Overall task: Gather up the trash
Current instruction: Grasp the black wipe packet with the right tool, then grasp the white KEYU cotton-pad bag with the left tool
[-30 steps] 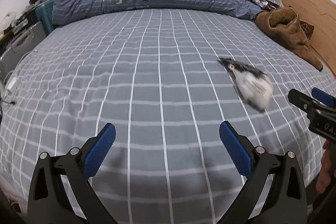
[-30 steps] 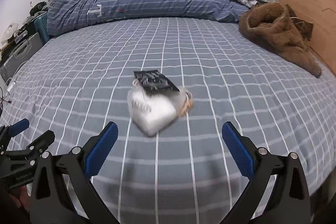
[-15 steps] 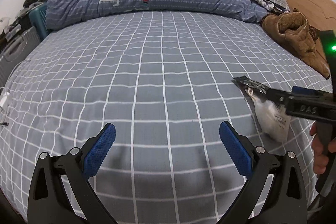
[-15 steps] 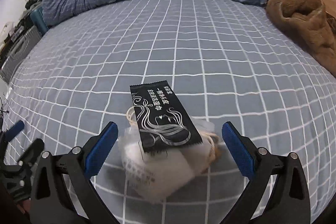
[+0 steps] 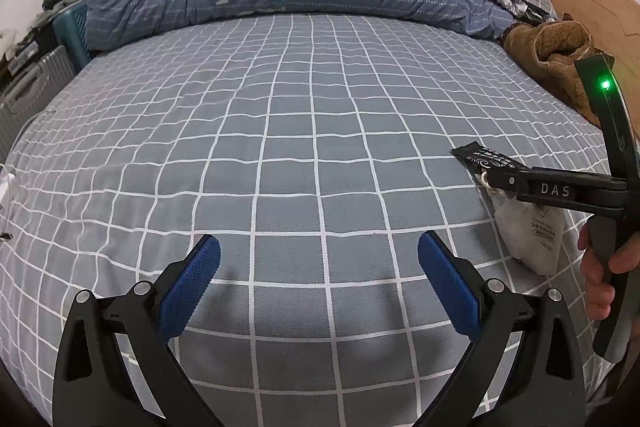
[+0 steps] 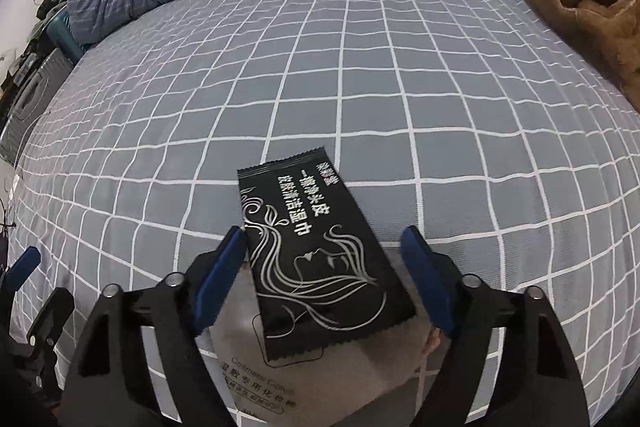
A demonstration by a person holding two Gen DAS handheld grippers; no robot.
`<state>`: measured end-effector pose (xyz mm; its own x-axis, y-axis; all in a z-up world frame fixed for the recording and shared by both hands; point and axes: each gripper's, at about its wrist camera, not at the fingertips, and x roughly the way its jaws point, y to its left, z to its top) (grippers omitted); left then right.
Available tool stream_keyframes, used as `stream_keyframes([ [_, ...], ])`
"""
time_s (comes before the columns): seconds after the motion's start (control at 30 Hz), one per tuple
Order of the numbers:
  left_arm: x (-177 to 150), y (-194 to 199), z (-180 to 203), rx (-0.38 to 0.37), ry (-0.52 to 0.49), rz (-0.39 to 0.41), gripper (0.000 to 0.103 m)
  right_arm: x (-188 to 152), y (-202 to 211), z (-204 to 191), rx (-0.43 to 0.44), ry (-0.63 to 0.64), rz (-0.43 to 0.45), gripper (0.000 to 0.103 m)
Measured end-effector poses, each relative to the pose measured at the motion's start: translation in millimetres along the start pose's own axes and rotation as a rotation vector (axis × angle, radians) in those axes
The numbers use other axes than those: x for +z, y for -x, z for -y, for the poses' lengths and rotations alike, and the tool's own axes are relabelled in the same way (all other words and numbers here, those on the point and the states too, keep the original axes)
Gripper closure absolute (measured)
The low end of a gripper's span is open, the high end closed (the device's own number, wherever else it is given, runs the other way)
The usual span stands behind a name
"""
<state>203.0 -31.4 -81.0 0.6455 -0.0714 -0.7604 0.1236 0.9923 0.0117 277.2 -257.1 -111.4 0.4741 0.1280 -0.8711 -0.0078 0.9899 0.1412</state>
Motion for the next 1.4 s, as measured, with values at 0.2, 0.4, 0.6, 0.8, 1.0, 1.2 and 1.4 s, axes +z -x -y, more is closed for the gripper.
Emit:
stream_keyframes([
  [0.2, 0.9, 0.3, 1.5, -0.006, 0.005, 0.002, 0.006, -0.3, 2.8, 2.2, -0.002, -0.001, 0.009, 0.046],
  [0.4, 1.3, -1.1, 12.4, -0.022, -0.007, 0.0, 0.006, -1.2, 16.2, 8.0, -0.024, -0.014, 0.052, 0.05],
  [0.6, 4.2, -1.8, 32.5, -0.063, -0.012, 0.004, 0.006, -4.6, 42.0, 25.2, -0.034, -0.054, 0.112, 0.05],
  [0.8, 8.5, -3.3, 71.0, -0.139, -0.057, 0.007, 0.006, -16.3, 73.5, 51.8, -0.08, -0.096, 0.169, 0.05],
  [1.0, 10.3, -7.6, 115.3, -0.181, -0.129, 0.015, 0.006, -35.8, 88.4, 89.3, -0.127, -0.134, 0.179, 0.05],
  [1.2, 8.9, -21.7, 153.5, -0.21, -0.182, -0.009, 0.006, -47.8, 90.4, 118.3, -0.159, -0.147, 0.167, 0.05],
  [1.4, -0.1, -37.4, 179.9, -0.209, -0.219, -0.04, 0.006, -52.5, 91.6, 129.6, -0.175, -0.14, 0.164, 0.05],
])
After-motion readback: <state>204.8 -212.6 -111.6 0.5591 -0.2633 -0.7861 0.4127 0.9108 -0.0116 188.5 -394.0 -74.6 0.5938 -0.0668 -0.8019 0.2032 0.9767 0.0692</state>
